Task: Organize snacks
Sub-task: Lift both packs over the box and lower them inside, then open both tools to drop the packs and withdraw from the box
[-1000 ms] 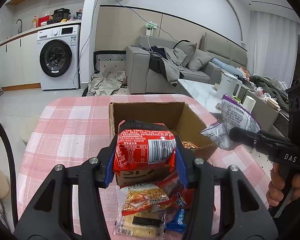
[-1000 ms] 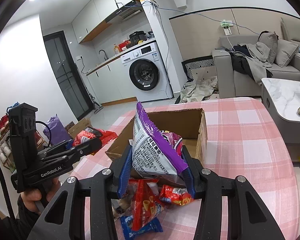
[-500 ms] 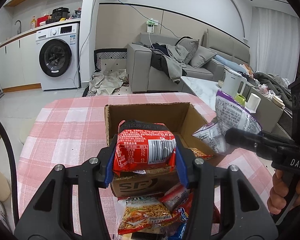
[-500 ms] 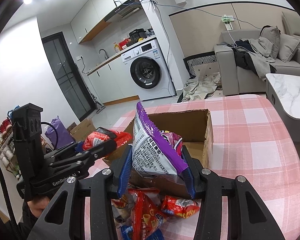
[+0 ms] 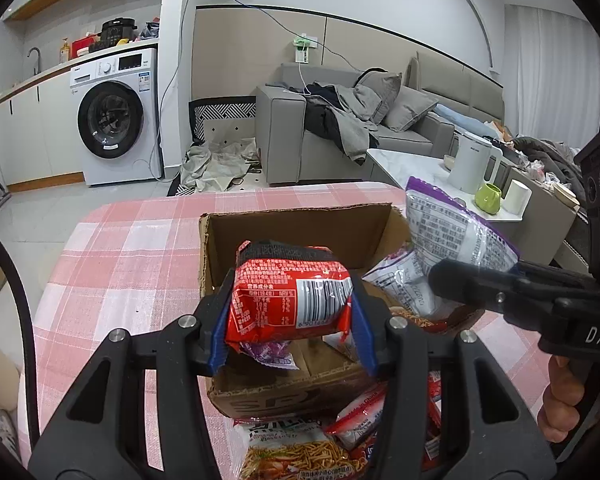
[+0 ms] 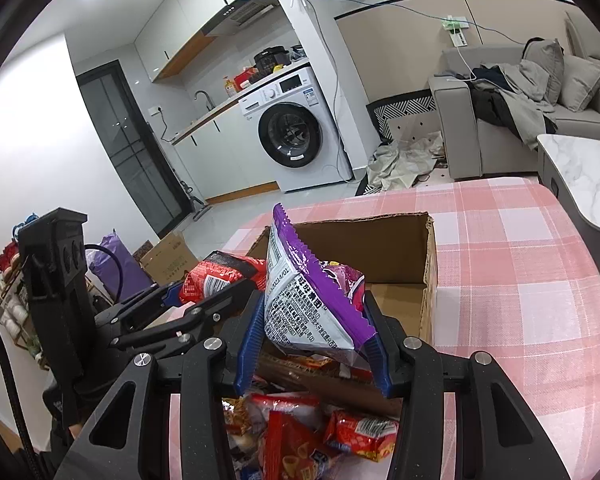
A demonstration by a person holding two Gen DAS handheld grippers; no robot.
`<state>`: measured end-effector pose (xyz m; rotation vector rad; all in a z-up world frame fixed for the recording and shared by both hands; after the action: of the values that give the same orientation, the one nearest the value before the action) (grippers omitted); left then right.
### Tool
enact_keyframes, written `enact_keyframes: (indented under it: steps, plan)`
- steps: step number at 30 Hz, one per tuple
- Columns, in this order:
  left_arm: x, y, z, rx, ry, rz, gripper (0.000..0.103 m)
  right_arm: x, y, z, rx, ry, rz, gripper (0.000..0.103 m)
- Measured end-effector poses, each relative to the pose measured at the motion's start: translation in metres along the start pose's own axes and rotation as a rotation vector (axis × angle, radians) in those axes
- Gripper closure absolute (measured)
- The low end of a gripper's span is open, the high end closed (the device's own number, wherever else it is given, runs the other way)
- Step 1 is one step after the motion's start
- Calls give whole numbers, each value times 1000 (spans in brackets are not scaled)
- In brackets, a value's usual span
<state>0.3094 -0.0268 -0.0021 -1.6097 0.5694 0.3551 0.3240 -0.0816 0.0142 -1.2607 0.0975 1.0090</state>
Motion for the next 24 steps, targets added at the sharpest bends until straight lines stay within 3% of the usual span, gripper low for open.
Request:
enact_keyframes:
  steps: [20, 24]
  plan:
    - [49, 4, 9, -7, -6, 20, 56, 39, -5, -26, 24, 70, 44, 56]
    - [52, 3, 12, -1, -20, 16, 55, 38, -5, -20, -5, 44, 42, 54]
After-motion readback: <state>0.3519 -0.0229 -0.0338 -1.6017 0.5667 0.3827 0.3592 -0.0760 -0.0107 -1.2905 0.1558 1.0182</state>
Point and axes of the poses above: each gripper's, at about its wrist camera, not at the fingertips, and x roughly the way its jaws point, z to its left, y to its underside, the point moved 10 cm from there along x, roughly the way its jaws point, and after that the axes turned 2 degrees about y, right-handed, at the moved point
